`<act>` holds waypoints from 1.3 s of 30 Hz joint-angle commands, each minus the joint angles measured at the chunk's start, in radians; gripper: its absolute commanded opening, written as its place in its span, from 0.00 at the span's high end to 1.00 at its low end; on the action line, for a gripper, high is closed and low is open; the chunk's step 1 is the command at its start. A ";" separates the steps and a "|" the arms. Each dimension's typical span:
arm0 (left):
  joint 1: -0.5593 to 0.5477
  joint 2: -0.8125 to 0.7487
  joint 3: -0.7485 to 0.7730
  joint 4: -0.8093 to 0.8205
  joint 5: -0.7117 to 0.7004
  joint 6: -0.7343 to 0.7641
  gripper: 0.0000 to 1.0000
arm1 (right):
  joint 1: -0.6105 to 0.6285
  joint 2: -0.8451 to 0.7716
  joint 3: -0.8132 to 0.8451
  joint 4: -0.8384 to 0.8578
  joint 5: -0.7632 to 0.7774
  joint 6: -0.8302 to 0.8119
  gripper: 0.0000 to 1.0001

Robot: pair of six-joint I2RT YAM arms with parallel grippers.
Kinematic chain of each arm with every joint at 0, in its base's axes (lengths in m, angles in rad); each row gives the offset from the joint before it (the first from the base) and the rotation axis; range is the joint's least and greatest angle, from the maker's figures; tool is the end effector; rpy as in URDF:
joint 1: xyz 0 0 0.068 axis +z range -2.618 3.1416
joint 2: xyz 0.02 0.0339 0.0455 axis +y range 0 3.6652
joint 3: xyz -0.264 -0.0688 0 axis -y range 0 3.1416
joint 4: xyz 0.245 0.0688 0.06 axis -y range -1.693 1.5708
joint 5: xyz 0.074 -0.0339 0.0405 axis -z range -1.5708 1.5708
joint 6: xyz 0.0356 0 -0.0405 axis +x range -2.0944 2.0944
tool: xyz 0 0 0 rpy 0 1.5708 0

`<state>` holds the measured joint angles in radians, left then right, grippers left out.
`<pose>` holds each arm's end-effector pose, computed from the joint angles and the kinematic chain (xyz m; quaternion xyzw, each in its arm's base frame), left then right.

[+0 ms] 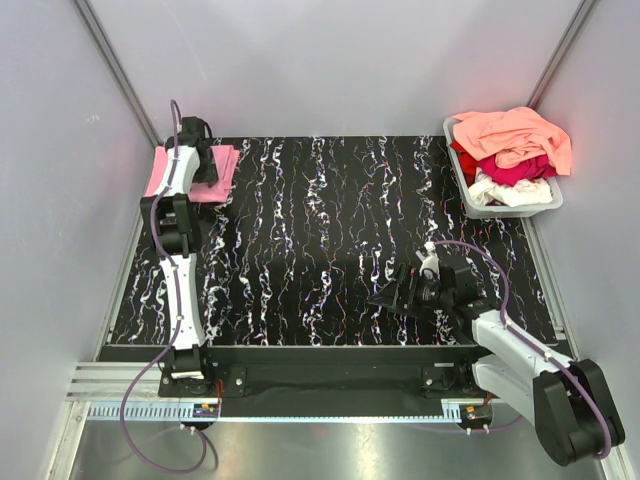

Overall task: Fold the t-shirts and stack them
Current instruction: Neatly place the folded tshirt to the corner, then reset both grippers

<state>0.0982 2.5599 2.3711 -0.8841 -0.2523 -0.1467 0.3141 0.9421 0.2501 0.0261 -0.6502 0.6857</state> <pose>0.5408 0.0622 0.1762 -0.1482 0.9505 0.1160 0.2473 0.1571 0.0737 0.1537 0.0202 0.8634 0.4507 0.2259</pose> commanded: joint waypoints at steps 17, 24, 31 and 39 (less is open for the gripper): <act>0.014 0.048 0.128 0.088 -0.001 -0.036 0.13 | 0.010 0.041 0.009 0.047 -0.020 0.000 0.00; -0.020 -0.211 -0.077 0.141 0.036 -0.074 0.01 | 0.008 0.038 0.009 0.051 -0.025 -0.002 0.00; -0.136 -0.564 -0.421 0.195 0.018 -0.113 0.01 | 0.008 0.007 0.006 0.040 -0.020 -0.003 0.00; -0.350 -1.019 -0.795 0.211 0.005 -0.080 0.01 | 0.010 -0.015 0.006 0.021 0.012 0.002 0.00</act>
<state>-0.2153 1.6749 1.6707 -0.7013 -0.2459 -0.2440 0.3141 0.9531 0.2501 0.0322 -0.6502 0.6861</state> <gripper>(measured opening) 0.987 0.994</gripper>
